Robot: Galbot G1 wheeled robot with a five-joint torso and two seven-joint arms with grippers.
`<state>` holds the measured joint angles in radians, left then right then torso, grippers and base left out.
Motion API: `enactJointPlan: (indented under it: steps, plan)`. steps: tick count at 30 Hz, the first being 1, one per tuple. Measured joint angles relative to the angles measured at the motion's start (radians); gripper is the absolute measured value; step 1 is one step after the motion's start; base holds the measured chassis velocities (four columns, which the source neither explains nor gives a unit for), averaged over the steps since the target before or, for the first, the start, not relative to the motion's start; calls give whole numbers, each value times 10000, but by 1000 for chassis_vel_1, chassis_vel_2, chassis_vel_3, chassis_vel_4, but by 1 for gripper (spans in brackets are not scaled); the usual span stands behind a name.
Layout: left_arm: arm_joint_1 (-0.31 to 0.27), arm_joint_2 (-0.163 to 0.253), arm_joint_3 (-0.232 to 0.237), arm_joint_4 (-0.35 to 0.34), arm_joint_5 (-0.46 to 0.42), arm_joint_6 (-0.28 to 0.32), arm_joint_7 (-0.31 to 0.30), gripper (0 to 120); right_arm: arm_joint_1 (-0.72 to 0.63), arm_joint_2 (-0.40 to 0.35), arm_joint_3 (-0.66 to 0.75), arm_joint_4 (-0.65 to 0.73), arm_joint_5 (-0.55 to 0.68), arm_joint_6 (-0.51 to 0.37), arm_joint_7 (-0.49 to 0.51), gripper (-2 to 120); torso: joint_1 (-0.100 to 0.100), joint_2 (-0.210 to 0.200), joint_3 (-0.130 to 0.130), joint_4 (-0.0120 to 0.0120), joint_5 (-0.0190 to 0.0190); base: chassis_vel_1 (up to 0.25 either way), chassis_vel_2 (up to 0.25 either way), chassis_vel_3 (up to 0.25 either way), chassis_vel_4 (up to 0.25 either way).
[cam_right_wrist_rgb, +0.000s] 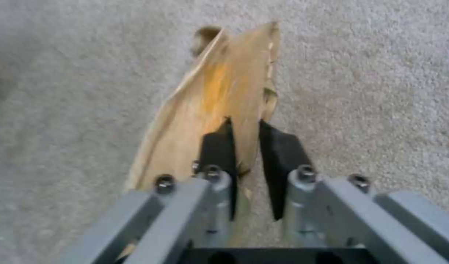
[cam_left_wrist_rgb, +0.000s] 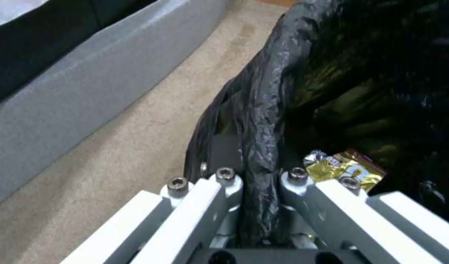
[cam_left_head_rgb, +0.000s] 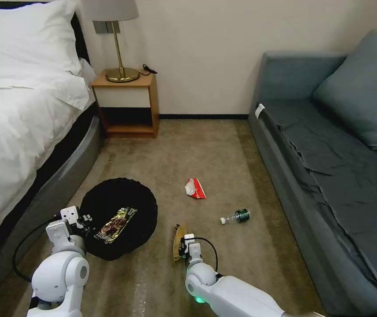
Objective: Pick up the trash bin, then pick up the garbage on the floor and place it into the trash bin.
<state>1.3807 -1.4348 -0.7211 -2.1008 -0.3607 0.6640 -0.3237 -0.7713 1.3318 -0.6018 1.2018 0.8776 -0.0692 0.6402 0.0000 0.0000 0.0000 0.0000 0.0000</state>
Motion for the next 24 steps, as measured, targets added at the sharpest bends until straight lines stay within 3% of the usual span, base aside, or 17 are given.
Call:
enactJointPlan:
  steps: [2,12,17,19,21,23,24]
  plan:
    - [-6,4,0,0,-16,-5,-1,4,-77,-120,124,430,145,-66,60,0,0,0,0,0,-1,0,0,0,0]
    - [-35,132,-73,78,-126,-20,-10,4,-334,-242,364,1094,236,-152,235,0,0,0,0,0,0,0,0,0,0]
    - [-146,172,-69,103,-202,-20,-17,4,-490,-679,349,1810,39,-169,137,0,0,0,0,-1,1,0,0,0,0]
    - [-147,169,-66,104,-207,-19,-20,4,-517,-941,37,2129,-165,-129,-206,8,0,1,0,-1,0,0,0,0,0]
    - [-147,169,-65,105,-207,-20,-20,4,-517,-954,12,2140,-173,-127,-215,8,0,1,0,-1,0,0,0,0,0]
    - [-127,135,-54,105,-208,-25,-19,4,-436,-1130,-561,2240,-358,-57,-316,22,0,0,0,-1,-1,0,0,0,0]
    - [-127,135,-54,105,-208,-25,-19,4,-436,-1130,-561,2240,-358,-57,-316,22,0,0,0,-1,-1,0,0,0,0]
